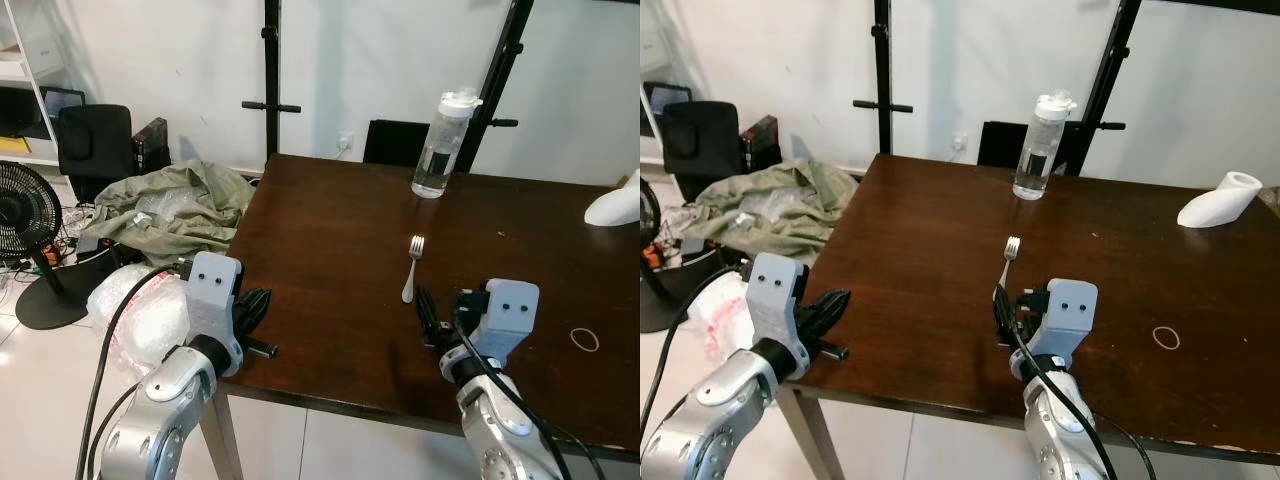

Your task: Setting the table

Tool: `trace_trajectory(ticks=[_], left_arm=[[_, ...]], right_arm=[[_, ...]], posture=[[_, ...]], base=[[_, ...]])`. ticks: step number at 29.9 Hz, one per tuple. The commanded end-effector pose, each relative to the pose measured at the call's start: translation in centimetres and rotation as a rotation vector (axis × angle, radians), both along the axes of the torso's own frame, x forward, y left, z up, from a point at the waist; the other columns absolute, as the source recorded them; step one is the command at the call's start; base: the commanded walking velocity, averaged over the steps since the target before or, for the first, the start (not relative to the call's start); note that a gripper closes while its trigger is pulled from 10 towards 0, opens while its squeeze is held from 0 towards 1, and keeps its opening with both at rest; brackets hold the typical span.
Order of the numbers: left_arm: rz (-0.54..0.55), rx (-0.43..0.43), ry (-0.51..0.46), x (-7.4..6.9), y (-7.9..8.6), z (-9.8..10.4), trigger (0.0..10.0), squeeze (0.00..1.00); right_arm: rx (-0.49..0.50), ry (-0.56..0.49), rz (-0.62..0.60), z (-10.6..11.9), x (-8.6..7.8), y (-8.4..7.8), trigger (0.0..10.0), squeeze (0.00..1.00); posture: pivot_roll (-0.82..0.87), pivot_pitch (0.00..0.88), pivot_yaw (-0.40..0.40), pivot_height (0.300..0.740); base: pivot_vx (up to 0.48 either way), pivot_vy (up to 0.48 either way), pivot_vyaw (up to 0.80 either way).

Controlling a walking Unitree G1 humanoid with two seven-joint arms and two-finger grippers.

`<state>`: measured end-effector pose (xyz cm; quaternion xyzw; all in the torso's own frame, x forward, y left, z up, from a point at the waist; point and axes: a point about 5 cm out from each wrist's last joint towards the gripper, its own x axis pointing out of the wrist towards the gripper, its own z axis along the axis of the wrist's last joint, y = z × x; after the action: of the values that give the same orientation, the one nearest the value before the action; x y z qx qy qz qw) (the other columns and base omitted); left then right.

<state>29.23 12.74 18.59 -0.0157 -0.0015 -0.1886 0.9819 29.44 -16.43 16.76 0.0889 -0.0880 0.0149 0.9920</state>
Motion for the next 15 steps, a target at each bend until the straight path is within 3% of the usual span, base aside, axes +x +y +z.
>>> trace_trajectory(ticks=[1,15], left_arm=[[-0.003,0.0,0.014,0.02,0.0,-0.38,10.0,0.0],[0.001,0.001,0.017,0.07,0.04,-0.4,10.0,0.0]], right_arm=[[0.001,0.009,-0.01,-0.22,-0.05,-0.15,10.0,0.0],[0.0,0.01,-0.007,-0.23,-0.09,-0.11,10.0,0.0]], posture=[[0.07,0.039,0.045,0.74],[0.07,0.043,0.045,0.74]], base=[[-0.266,0.0,0.0],[-0.267,0.0,0.0]])
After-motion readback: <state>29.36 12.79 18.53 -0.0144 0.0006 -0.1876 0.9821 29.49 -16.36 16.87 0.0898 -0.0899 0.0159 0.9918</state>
